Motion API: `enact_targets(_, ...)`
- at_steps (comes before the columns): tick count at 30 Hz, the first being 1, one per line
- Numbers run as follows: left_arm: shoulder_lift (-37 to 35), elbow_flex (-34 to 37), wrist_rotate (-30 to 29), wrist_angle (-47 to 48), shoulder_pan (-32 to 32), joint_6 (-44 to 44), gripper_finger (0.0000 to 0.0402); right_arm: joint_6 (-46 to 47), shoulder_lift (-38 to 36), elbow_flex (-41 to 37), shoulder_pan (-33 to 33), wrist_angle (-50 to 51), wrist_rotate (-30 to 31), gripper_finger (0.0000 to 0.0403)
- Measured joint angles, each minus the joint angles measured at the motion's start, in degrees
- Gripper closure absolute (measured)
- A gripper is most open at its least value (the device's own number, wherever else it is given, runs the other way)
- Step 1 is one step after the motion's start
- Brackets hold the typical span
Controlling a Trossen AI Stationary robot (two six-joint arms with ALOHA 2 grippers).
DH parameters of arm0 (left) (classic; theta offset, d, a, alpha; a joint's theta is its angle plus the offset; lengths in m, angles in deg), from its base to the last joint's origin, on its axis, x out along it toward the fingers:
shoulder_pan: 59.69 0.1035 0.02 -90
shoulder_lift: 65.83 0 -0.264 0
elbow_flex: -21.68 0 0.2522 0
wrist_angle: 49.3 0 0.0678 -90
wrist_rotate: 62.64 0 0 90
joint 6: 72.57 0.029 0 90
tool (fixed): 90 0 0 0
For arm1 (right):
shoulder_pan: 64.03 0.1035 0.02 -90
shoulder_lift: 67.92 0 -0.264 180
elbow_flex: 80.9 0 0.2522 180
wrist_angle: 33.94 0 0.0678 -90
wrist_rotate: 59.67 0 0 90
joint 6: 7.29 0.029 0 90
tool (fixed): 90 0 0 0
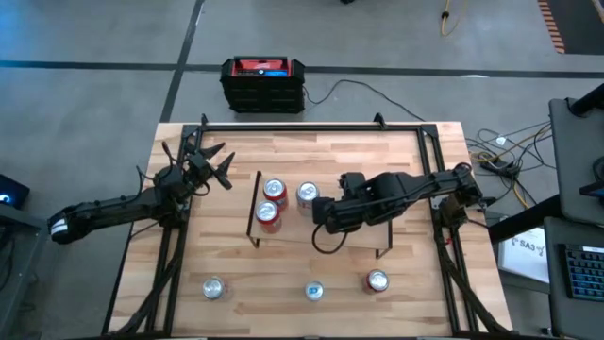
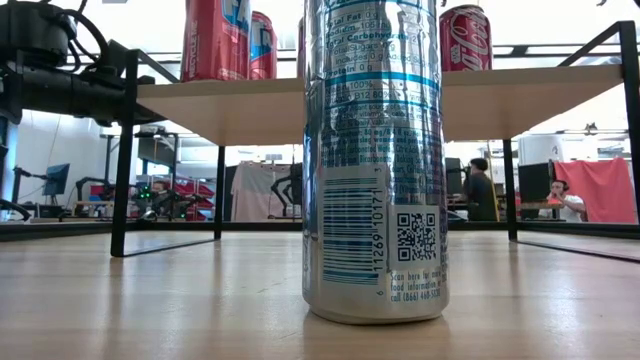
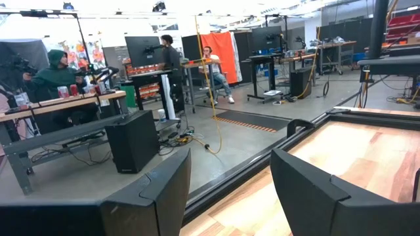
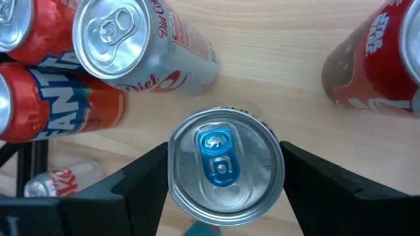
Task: Place canned beverage on shelf
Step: Put the right blue soda can on the shelf
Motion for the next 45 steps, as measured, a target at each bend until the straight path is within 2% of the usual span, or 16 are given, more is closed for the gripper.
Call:
enact_targets(16,0.00,-0.01,0.01,0.00,-0.01,0.00,0.0207,-3.38,-0.77,-1.44,-0.02,-0.19,0.51,0.0145)
enact_targets(21,-0.02,-0.02,0.01,0.00,0.00,0.00,0.0207,-8.43,-0.77,-2.18,-0.02,-0.42,1.01,0.0145)
enact_targets(32,-0.02,-0.01,0.01,0.00,-0.01,0.00,0.0207,-8.60,-0.77,-2.25,-0.02,-0.23,1.07,0.0142)
enact_targets(36,-0.02,0.00,0.01,0.00,0.00,0.00,0.0207,-9.62,-0.77,-2.33,-0.02,-0.01,0.85,0.0117)
enact_targets(41,-0.01,0.00,-0.01,0.00,-0.02,0.00,0.0207,-10.23,-0.77,-2.34,-0.02,-0.02,0.85,0.0064)
enact_targets(45,-0.01,-0.01,0.00,0.00,0.00,0.00,0.0207,-15.35,-0.77,-2.34,-0.02,-0.04,0.76,0.0031)
